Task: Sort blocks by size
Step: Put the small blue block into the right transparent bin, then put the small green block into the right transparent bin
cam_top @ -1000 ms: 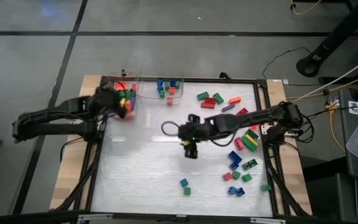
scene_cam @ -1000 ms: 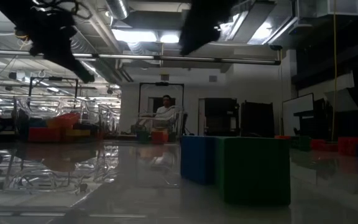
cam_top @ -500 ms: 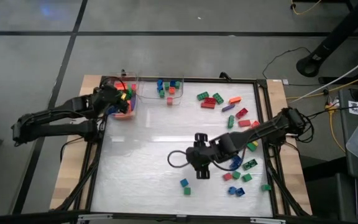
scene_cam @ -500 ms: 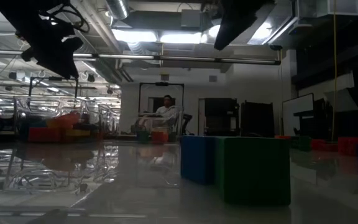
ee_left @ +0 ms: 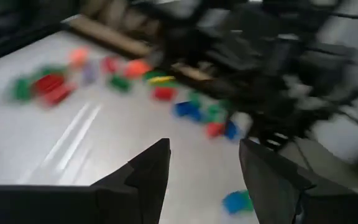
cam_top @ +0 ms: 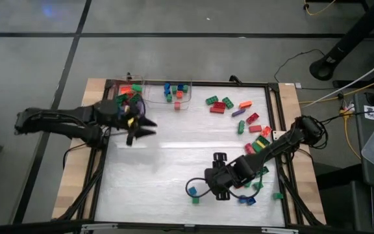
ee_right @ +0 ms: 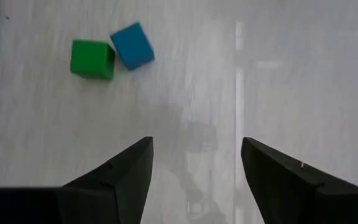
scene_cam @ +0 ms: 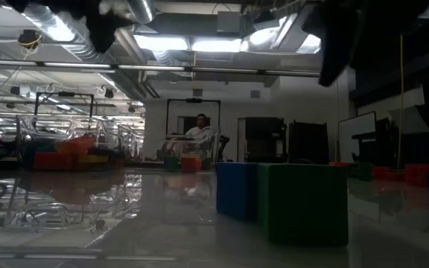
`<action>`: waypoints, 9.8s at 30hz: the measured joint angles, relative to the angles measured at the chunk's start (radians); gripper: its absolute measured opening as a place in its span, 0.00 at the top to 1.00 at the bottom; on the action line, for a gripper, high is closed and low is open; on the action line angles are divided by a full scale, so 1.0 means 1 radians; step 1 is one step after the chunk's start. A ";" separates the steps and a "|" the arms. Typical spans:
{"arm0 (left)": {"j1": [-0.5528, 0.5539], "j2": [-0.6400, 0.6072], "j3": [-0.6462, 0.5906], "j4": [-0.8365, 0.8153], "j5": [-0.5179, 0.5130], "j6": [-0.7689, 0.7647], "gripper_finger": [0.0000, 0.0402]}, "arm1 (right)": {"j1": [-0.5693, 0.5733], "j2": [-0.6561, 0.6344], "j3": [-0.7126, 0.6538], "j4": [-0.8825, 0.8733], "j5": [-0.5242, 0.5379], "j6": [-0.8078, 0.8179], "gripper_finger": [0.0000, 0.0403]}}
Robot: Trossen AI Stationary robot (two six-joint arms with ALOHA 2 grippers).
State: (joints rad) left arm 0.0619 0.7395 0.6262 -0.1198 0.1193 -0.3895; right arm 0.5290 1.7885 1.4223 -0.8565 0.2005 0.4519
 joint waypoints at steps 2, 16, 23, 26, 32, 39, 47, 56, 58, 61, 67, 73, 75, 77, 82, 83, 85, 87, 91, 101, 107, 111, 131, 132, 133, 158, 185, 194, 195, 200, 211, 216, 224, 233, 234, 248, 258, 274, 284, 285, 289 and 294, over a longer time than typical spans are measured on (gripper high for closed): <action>-0.077 0.056 0.000 0.101 -0.001 0.056 0.55 | 0.004 0.000 -0.015 0.002 0.000 0.031 0.40; -0.369 0.659 0.000 0.739 -0.017 0.398 0.55 | 0.004 0.000 -0.032 -0.011 -0.026 0.125 0.40; -0.386 0.947 0.063 0.921 -0.018 0.423 0.55 | 0.004 0.000 -0.032 -0.004 -0.026 0.125 0.40; -0.391 1.043 0.129 0.918 -0.018 0.434 0.55 | 0.004 0.000 -0.032 0.005 -0.026 0.125 0.40; -0.410 1.186 0.258 0.870 -0.006 0.501 0.55 | 0.003 0.000 -0.031 0.037 -0.026 0.124 0.40; -0.425 1.252 0.358 0.657 0.046 0.589 0.55 | 0.003 0.001 -0.031 0.045 -0.026 0.124 0.40; -0.422 1.267 0.372 0.599 0.048 0.630 0.55 | 0.003 0.001 -0.031 0.053 -0.027 0.124 0.40; -0.421 1.267 0.372 0.562 0.050 0.647 0.55 | 0.003 0.001 -0.031 0.054 -0.027 0.124 0.40; -0.421 1.269 0.372 0.556 0.050 0.659 0.55 | 0.003 0.001 -0.031 0.055 -0.027 0.124 0.40; -0.421 1.278 0.372 0.563 0.049 0.660 0.55 | 0.003 0.001 -0.031 0.055 -0.028 0.124 0.40; -0.420 1.300 0.374 0.582 0.050 0.660 0.55 | 0.003 0.001 -0.031 0.060 -0.028 0.124 0.40; -0.414 1.305 0.374 0.584 0.051 0.679 0.55 | 0.003 0.001 -0.031 0.080 -0.028 0.123 0.40; -0.411 1.305 0.374 0.582 0.053 0.679 0.55 | 0.004 0.001 -0.031 0.079 -0.028 0.123 0.40; -0.409 1.305 0.373 0.580 0.054 0.679 0.55 | 0.004 0.001 -0.031 0.079 -0.028 0.123 0.40; -0.407 1.305 0.373 0.575 0.054 0.681 0.55 | 0.004 0.001 -0.031 0.079 -0.028 0.122 0.40; -0.407 1.305 0.373 0.575 0.052 0.681 0.55 | 0.004 0.001 -0.031 0.079 -0.028 0.122 0.40; -0.407 1.305 0.373 0.574 0.051 0.663 0.55 | 0.004 0.001 -0.031 0.079 -0.028 0.122 0.40; -0.406 1.305 0.373 0.574 0.050 0.642 0.55 | 0.004 0.001 -0.031 0.079 -0.028 0.122 0.40; -0.406 1.305 0.373 0.574 0.014 0.627 0.55 | 0.004 0.001 -0.031 0.079 -0.029 0.122 0.40; -0.410 1.270 0.370 0.539 -0.105 0.689 0.55 | 0.008 0.001 -0.031 0.079 -0.032 0.122 0.40; -0.432 1.269 0.369 0.544 -0.106 0.679 0.55 | 0.008 0.001 -0.031 0.079 -0.032 0.120 0.40; -0.443 1.269 0.369 0.556 -0.119 0.656 0.54 | 0.008 0.001 -0.031 0.079 -0.032 0.120 0.40; -0.439 1.271 0.371 0.529 -0.093 0.577 0.49 | 0.008 0.001 -0.031 0.080 -0.027 0.119 0.40; -0.439 1.273 0.371 0.526 -0.089 0.574 0.49 | 0.008 0.001 -0.031 0.081 -0.027 0.119 0.40; -0.440 1.273 0.371 0.523 -0.087 0.574 0.49 | 0.008 0.001 -0.031 0.081 -0.027 0.119 0.40; -0.426 1.303 0.372 0.572 -0.043 0.526 0.64 | 0.008 0.001 -0.031 0.102 -0.028 0.119 0.40; -0.040 0.707 0.371 -0.168 -0.657 0.612 0.69 | 0.063 0.001 -0.099 0.471 -0.057 0.130 0.40; 0.361 0.688 0.315 -0.179 -0.660 0.454 0.69 | 0.074 0.001 -0.171 0.625 -0.034 0.127 0.40; 0.391 0.696 0.308 -0.190 -0.658 0.434 0.69 | 0.074 0.001 -0.176 0.629 -0.034 0.127 0.40; 0.485 0.725 0.292 -0.183 -0.654 0.365 0.68 | 0.074 0.031 -0.180 0.666 -0.024 0.127 0.40; 0.515 0.740 0.293 -0.127 -0.654 0.268 0.68 | 0.074 0.139 -0.181 0.759 -0.046 0.120 0.40; 0.512 0.740 0.293 -0.124 -0.653 0.255 0.68 | 0.074 0.142 -0.181 0.758 -0.052 0.120 0.40; 0.509 0.740 0.293 -0.124 -0.654 0.232 0.68 | 0.074 0.142 -0.181 0.743 -0.078 0.120 0.40; 0.511 0.740 0.293 -0.134 -0.654 0.250 0.68 | 0.074 0.142 -0.181 0.743 -0.078 0.120 0.40; 0.510 0.740 0.293 -0.134 -0.654 0.256 0.68 | 0.074 0.142 -0.181 0.743 -0.078 0.120 0.40; 0.508 0.741 0.293 -0.132 -0.628 0.103 0.43 | 0.073 0.207 -0.180 0.742 -0.051 0.126 0.40; 0.476 0.741 0.293 -0.131 -0.494 0.105 0.44 | 0.073 0.259 -0.180 0.751 0.028 0.127 0.45; 0.330 0.594 0.293 -0.270 -0.398 0.249 0.44 | -0.091 0.260 -0.137 0.784 0.283 -0.117 0.68; 0.269 0.324 0.293 -0.720 -0.398 0.101 0.45 | -0.403 0.260 0.049 0.780 0.283 -0.556 0.67; 0.259 0.306 0.293 -0.751 -0.399 0.075 0.45 | -0.436 0.260 0.073 0.782 0.285 -0.594 0.67; 0.214 0.259 0.293 -0.832 -0.399 -0.006 0.45 | -0.575 0.260 0.167 0.789 0.287 -0.695 0.64; 0.161 0.251 0.293 -0.848 -0.399 -0.054 0.45 | -0.740 0.259 0.250 0.791 0.190 -0.686 0.56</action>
State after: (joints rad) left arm 0.2229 0.9905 0.9192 -0.9679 -0.2794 -0.4435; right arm -0.2114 2.0477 1.6718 -0.0660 0.3900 -0.2338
